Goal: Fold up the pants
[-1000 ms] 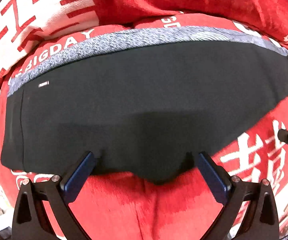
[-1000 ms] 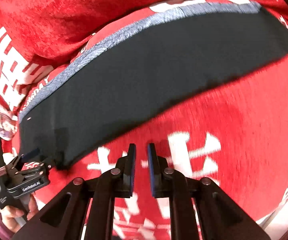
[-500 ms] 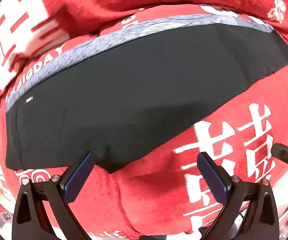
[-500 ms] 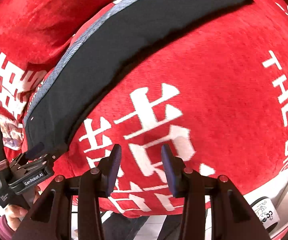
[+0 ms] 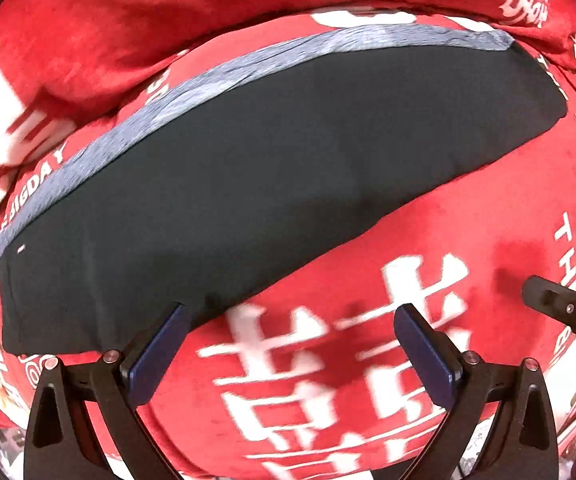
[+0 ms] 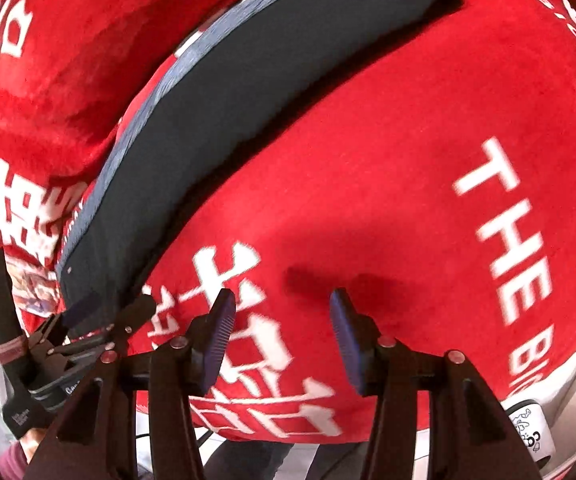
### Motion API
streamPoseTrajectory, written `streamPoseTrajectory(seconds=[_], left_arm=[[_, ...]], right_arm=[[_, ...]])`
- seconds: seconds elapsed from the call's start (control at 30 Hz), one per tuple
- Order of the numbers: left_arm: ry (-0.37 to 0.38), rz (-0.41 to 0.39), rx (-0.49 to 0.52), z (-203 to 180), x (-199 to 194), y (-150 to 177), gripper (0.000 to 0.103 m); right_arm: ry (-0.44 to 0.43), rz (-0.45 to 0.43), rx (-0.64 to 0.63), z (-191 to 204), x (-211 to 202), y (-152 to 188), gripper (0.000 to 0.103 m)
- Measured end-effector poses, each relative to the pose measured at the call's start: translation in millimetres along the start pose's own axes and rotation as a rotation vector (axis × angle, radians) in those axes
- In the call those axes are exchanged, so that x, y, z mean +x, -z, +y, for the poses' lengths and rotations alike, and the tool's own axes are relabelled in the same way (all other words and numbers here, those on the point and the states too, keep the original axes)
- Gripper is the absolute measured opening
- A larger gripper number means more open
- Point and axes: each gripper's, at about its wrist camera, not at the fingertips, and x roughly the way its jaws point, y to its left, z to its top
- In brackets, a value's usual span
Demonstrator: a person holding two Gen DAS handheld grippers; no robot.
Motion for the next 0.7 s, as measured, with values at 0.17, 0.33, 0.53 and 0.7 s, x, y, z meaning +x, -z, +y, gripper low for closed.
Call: streamPoseTrajectory(seconds=[0.17, 0.33, 0.53, 0.7], left_arm=[[-0.002, 0.003, 0.001, -27.8, -3.5, -17.9, 0.103], [0.015, 0.009, -0.017, -44.8, -8.0, -35.9, 0.103], [0.016, -0.034, -0.054, -57.5, -15.5, -69.6, 0.103], [-0.003, -0.057, -0.094, -61.2, -12.4, -89.4, 0.103]], right_arm=[[-0.015, -0.009, 0.022, -27.2, -12.4, -23.7, 0.053], [-0.029, -0.026, 0.036, -51.6, -18.9, -50.1, 0.053], [-0.047, -0.100, 0.110, -85.0, -34.1, -78.7, 0.053], [-0.070, -0.143, 0.139, -98.7, -41.8, -103.5, 0.053]])
